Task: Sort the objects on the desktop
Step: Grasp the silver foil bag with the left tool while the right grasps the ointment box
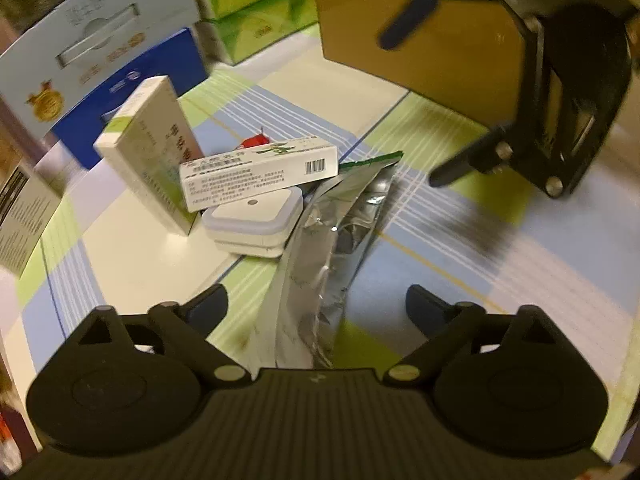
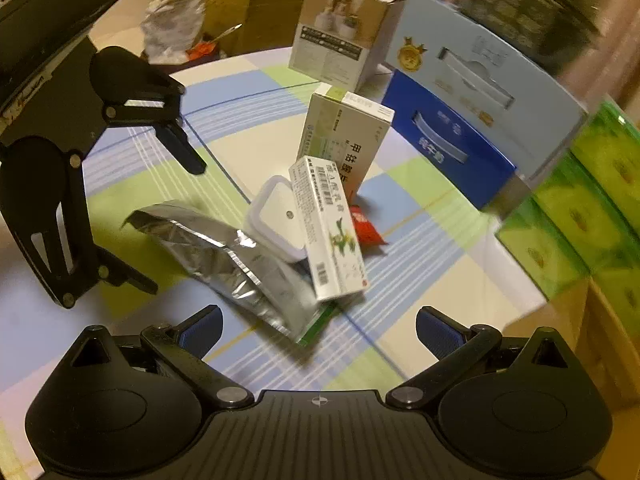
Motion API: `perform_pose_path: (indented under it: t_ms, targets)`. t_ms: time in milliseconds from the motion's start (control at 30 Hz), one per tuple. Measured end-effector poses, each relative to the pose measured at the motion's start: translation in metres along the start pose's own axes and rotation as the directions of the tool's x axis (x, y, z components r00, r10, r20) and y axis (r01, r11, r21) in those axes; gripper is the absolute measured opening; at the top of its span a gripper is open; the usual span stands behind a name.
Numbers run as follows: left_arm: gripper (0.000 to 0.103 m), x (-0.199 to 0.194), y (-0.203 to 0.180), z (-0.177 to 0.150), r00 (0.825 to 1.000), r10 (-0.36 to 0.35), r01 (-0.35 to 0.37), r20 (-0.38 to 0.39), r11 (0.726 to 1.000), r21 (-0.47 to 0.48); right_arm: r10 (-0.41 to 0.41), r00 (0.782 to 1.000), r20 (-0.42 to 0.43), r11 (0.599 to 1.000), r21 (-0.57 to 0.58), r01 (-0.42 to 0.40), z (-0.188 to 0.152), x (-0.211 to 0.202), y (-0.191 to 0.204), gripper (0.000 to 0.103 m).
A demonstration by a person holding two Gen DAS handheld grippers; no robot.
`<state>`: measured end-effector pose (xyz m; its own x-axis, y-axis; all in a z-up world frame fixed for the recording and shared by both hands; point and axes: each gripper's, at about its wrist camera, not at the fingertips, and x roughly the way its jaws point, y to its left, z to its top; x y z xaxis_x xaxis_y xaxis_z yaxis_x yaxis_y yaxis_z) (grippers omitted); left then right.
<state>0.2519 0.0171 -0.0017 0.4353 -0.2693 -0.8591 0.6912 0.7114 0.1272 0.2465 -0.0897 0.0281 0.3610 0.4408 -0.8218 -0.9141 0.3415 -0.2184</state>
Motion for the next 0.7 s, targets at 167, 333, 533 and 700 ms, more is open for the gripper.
perform_pose_path:
  t_ms: [167,333,533,700]
  targets:
    - [0.08,0.019,0.005,0.009,0.999,-0.032,0.033,-0.032,0.998,0.054,0.047,0.999,-0.018,0.998,-0.032,-0.047,0.01,0.016,-0.014,0.094]
    - [0.061,0.035,0.007,0.015,0.996,-0.055,0.062,-0.073,0.994,0.095,0.077,0.996,-0.051,0.995,-0.061,-0.08,0.02,0.032,-0.021,0.087]
    - [0.035,0.037,0.01,0.009,0.995,-0.045,0.056,-0.092,0.991,0.12,0.116,0.99,-0.082,0.99,-0.076,-0.122,0.033,0.052,-0.027,0.082]
    - [0.031,0.024,0.015,-0.005,0.992,-0.044,0.059,-0.115,0.989,0.135,0.136,0.981,-0.137,0.987,-0.071,-0.147,0.042,0.077,-0.035,0.08]
